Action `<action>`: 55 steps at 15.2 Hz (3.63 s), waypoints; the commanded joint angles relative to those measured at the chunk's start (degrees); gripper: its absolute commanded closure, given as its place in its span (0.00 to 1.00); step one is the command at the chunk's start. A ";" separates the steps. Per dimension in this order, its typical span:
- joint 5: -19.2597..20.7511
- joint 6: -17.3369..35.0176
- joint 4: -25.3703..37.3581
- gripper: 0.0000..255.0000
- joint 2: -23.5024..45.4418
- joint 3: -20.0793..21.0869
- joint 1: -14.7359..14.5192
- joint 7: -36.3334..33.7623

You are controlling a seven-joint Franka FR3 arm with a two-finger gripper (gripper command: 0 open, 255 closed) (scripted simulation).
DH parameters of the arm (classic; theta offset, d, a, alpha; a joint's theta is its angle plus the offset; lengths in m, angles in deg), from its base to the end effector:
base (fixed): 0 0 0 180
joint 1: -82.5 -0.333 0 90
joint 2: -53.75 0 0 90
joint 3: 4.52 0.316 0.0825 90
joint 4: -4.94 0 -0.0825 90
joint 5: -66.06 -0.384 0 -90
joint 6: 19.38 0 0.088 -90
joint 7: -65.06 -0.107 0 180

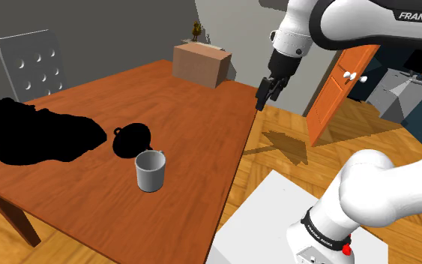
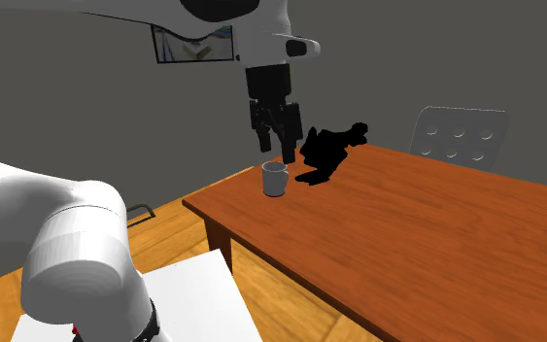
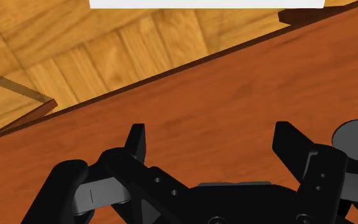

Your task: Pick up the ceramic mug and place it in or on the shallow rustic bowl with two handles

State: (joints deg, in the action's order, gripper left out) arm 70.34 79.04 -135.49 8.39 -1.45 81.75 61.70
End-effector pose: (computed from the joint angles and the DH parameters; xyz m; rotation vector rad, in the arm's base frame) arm 0.3167 0.0178 0.5604 3.0311 0.0031 0.0965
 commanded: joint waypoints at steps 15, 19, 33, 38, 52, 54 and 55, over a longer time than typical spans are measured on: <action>-5.04 13.14 6.29 0.00 21.71 12.94 -4.81 -12.99; -4.38 15.96 10.34 0.00 29.27 16.41 -5.57 -16.98; 6.25 19.12 32.25 0.00 58.86 23.64 -11.66 -32.15; 7.30 22.51 30.21 0.00 60.41 23.20 -11.81 -32.84; 7.92 24.21 29.29 1.00 61.31 22.96 -11.90 -33.24; 7.92 24.21 29.29 1.00 61.31 22.96 -11.90 -33.24; 7.92 24.21 29.29 1.00 61.31 22.96 -11.90 -33.24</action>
State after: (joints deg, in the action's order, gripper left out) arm 78.26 103.25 -106.20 69.70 21.51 69.85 28.46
